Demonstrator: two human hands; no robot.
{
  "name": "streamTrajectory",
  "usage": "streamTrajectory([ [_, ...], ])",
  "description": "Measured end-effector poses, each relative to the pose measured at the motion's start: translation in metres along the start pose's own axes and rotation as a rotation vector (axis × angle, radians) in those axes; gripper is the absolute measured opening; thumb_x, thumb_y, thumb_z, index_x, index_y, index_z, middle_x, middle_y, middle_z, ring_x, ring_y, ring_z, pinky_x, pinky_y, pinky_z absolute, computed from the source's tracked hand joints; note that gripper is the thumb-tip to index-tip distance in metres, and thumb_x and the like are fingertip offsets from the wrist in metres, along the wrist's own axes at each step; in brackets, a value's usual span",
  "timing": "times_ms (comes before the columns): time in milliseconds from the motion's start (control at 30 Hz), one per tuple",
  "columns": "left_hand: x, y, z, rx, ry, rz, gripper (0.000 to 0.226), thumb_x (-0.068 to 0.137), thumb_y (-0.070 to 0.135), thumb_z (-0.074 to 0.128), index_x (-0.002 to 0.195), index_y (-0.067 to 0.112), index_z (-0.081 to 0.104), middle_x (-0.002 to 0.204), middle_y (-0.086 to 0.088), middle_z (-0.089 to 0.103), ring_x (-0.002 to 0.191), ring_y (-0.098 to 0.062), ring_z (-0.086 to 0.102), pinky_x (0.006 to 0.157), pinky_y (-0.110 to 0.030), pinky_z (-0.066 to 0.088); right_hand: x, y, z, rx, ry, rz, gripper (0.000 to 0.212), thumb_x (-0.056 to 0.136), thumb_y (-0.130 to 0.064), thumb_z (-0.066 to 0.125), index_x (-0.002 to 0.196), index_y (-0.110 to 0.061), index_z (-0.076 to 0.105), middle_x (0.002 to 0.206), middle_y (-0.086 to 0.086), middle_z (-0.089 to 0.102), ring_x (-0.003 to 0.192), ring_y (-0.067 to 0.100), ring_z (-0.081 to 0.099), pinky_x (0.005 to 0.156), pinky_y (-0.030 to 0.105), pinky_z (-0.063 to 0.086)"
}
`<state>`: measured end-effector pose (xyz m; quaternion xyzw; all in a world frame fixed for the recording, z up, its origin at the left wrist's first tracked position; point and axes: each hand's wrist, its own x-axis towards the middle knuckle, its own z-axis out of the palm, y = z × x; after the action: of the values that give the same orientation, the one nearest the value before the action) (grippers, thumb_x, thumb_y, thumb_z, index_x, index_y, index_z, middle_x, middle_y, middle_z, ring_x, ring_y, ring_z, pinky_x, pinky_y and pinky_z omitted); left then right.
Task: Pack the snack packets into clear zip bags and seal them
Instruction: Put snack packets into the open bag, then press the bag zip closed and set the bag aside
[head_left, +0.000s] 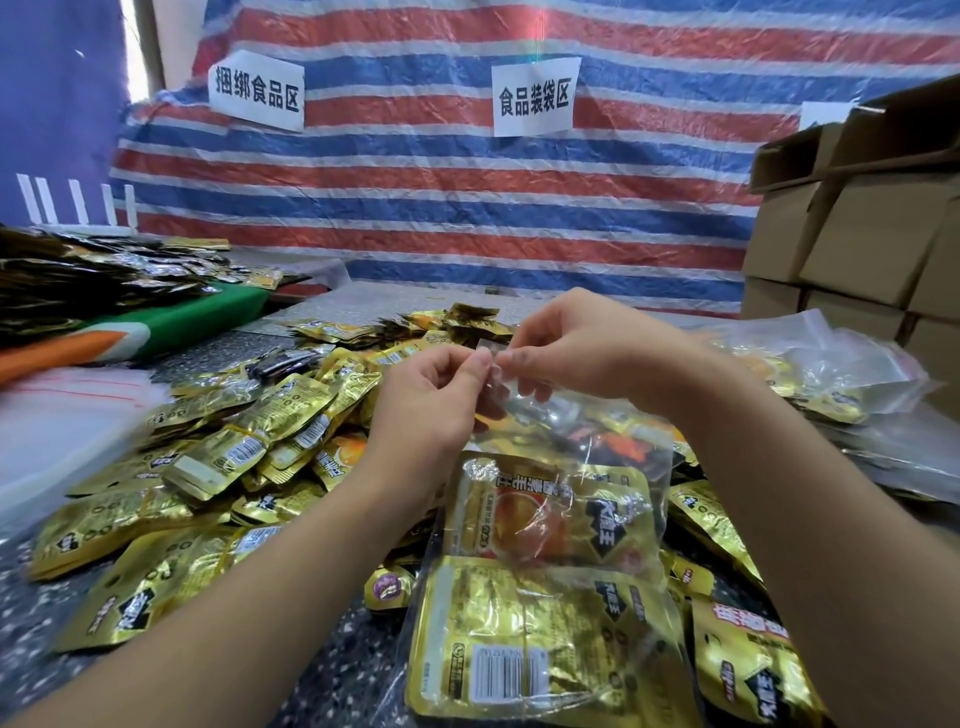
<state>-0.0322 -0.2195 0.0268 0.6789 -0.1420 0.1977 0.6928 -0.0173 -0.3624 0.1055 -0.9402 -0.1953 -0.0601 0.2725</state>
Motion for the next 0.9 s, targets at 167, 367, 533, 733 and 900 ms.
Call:
streamTrajectory([
  [167, -0.0004, -0.0019, 0.0001, 0.000, 0.007, 0.006, 0.024, 0.100, 0.017, 0.054, 0.087, 0.002, 0.068, 0.065, -0.003, 0.067, 0.061, -0.013, 0.064, 0.053, -0.020, 0.050, -0.0028, 0.0000, -0.0006, -0.011, -0.004, -0.018, 0.026, 0.094, -0.041, 0.064, 0.077, -0.024, 0.073, 0.066, -0.006, 0.072, 0.066, 0.008, 0.066, 0.072, 0.034, 0.055],
  [367, 0.0006, -0.0022, 0.0009, -0.018, 0.010, -0.010, 0.022, 0.100, 0.015, 0.054, 0.084, 0.007, 0.068, 0.064, -0.001, 0.066, 0.059, -0.012, 0.064, 0.051, -0.020, 0.049, -0.0023, -0.0007, -0.0004, -0.064, 0.006, -0.030, 0.025, 0.093, -0.039, 0.065, 0.078, -0.023, 0.073, 0.066, -0.005, 0.072, 0.060, 0.004, 0.063, 0.061, 0.027, 0.050],
  [533, 0.0004, -0.0036, 0.0000, 0.002, 0.008, 0.015, 0.022, 0.099, 0.016, 0.055, 0.082, 0.011, 0.068, 0.064, -0.001, 0.067, 0.061, -0.012, 0.064, 0.051, -0.020, 0.049, -0.0016, 0.0001, 0.0004, -0.075, 0.015, -0.040, 0.025, 0.094, -0.040, 0.064, 0.076, -0.024, 0.071, 0.065, -0.007, 0.071, 0.053, -0.001, 0.058, 0.054, 0.021, 0.042],
  [733, 0.0008, -0.0067, -0.0004, 0.039, 0.008, 0.044, 0.021, 0.099, 0.017, 0.056, 0.082, 0.012, 0.068, 0.063, 0.000, 0.067, 0.060, -0.010, 0.064, 0.051, -0.019, 0.049, -0.0011, -0.0003, 0.0044, -0.065, 0.011, -0.068, 0.021, 0.094, -0.034, 0.065, 0.076, -0.023, 0.070, 0.070, -0.003, 0.071, 0.068, 0.012, 0.066, 0.067, 0.033, 0.055],
  [900, 0.0013, -0.0086, -0.0001, 0.048, 0.031, 0.064, 0.022, 0.099, 0.018, 0.055, 0.081, 0.014, 0.067, 0.061, 0.003, 0.067, 0.058, -0.005, 0.063, 0.051, -0.019, 0.049, -0.0001, -0.0024, 0.0068, -0.093, 0.035, -0.110, 0.022, 0.095, -0.031, 0.063, 0.076, -0.023, 0.071, 0.071, -0.002, 0.069, 0.069, 0.016, 0.064, 0.069, 0.038, 0.056],
])
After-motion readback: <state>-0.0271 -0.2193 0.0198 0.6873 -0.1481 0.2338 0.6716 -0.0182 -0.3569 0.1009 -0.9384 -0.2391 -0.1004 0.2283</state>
